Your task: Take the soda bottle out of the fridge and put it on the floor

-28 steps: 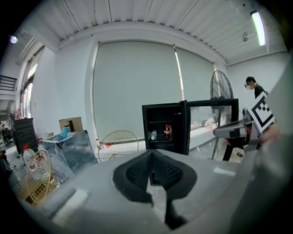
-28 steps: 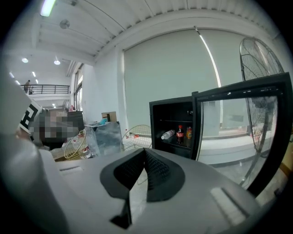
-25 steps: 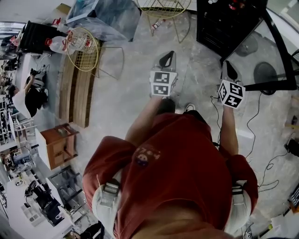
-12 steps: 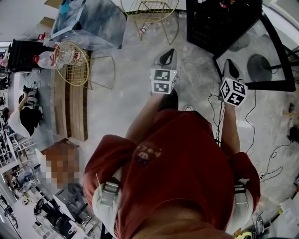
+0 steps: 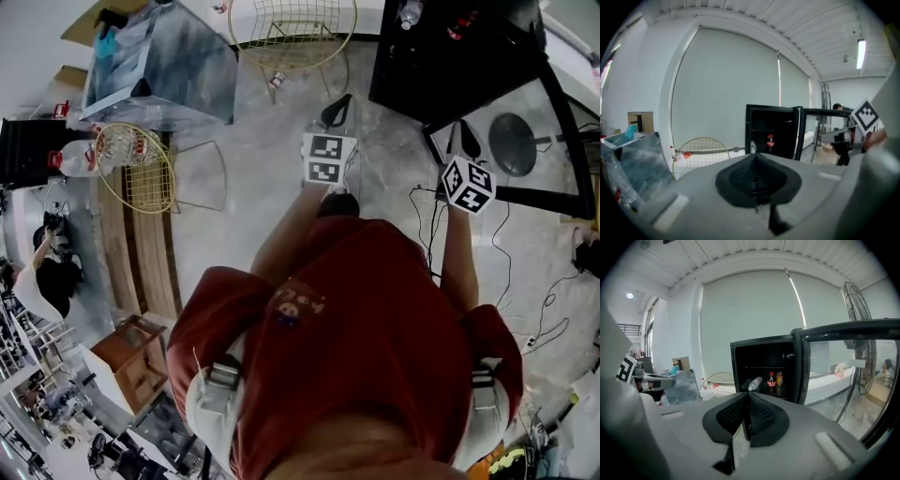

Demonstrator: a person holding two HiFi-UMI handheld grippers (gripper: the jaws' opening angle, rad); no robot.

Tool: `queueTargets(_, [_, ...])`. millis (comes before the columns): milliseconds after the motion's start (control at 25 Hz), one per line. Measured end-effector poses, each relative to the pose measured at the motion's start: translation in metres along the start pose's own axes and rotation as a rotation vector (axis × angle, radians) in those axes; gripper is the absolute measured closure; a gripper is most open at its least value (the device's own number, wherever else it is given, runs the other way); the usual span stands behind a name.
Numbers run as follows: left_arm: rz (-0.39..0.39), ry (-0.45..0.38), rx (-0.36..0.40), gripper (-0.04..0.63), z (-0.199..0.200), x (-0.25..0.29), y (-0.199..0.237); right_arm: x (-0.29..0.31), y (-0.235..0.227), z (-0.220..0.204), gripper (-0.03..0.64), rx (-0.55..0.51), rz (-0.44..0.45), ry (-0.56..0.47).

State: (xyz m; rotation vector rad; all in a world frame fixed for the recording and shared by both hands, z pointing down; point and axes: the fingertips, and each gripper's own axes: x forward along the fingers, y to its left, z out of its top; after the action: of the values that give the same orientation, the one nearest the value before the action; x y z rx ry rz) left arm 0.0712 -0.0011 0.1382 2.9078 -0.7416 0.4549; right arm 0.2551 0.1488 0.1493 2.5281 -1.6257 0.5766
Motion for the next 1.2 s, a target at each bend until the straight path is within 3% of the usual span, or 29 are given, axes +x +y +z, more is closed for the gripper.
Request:
queueTargets(400, [-0.111,-0.028,0.031,0.597,0.026,0.049,0.066,0.055,0.040,0.021,0.615,0.014,-0.098,-0.021])
queueTargets(600, [-0.165,-0.042,0.055,0.597,0.030,0.055,0.071,0.061,0.054,0.022,0.615,0.038,-0.118,-0.036])
queueTargets(1200, [-0.206,-0.017,0.084,0.597,0.006,0.077,0.075,0.082,0.041,0.004,0.615,0.055,-0.157,-0.018])
